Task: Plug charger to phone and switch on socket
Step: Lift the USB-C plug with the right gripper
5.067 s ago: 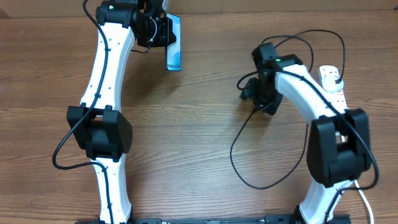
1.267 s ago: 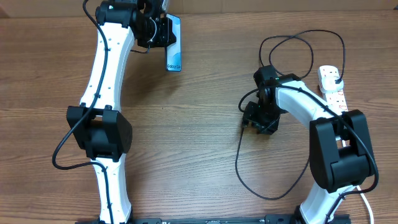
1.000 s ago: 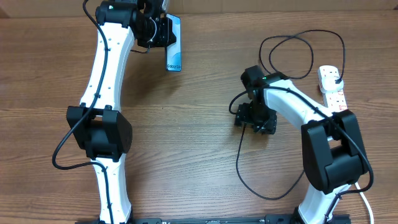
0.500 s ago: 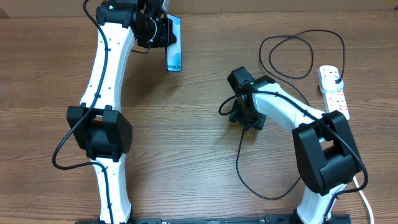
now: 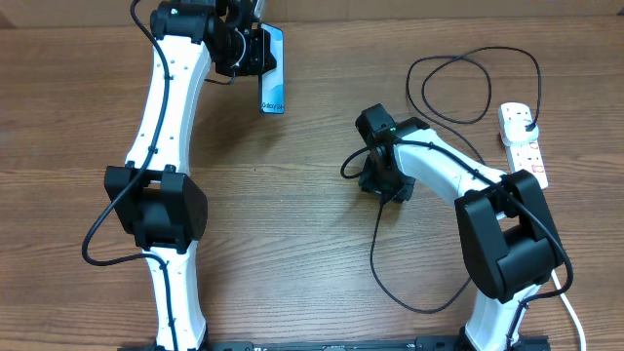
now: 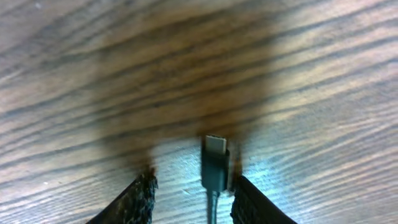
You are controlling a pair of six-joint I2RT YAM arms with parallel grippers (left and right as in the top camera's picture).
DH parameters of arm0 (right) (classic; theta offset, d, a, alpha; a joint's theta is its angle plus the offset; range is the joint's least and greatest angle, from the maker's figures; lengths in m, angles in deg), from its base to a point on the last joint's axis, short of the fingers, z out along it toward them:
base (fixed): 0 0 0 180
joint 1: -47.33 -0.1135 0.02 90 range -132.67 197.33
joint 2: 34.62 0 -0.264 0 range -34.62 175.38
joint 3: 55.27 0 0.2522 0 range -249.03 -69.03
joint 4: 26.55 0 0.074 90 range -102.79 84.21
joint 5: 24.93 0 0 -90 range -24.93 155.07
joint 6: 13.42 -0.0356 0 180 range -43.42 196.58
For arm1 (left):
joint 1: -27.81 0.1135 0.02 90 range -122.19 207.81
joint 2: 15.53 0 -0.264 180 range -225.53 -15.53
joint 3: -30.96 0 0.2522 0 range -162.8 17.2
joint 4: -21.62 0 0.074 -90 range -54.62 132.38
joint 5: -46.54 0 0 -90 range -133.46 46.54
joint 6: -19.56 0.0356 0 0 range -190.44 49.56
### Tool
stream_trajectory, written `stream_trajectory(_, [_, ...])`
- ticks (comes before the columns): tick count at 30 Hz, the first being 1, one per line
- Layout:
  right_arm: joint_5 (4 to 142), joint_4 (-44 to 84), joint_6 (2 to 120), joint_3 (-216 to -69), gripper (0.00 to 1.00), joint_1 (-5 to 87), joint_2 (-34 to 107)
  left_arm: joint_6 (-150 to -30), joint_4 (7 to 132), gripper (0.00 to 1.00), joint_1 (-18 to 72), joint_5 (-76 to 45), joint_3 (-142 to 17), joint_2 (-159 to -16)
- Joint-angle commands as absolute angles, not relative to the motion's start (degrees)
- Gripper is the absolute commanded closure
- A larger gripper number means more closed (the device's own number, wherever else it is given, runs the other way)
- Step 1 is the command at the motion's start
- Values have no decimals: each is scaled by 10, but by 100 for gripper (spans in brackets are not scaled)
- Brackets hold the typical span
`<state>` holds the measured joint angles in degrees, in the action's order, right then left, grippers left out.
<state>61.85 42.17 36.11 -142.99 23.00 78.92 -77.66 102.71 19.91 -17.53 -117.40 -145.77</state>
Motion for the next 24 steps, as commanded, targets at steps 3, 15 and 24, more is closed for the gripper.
stream_trajectory(3, [606, 443, 378, -1414, 62, 237, 822, -764, 1024, 96, 195, -158, -1179, -1452])
stream_trajectory(15, [606, 439, 385, -1414, 75, 247, 822, -764, 1026, 96, 195, -158, -1179, -1452])
stream_trajectory(24, [595, 441, 396, -1414, 81, 255, 822, -764, 1027, 96, 195, -165, -1179, -1452])
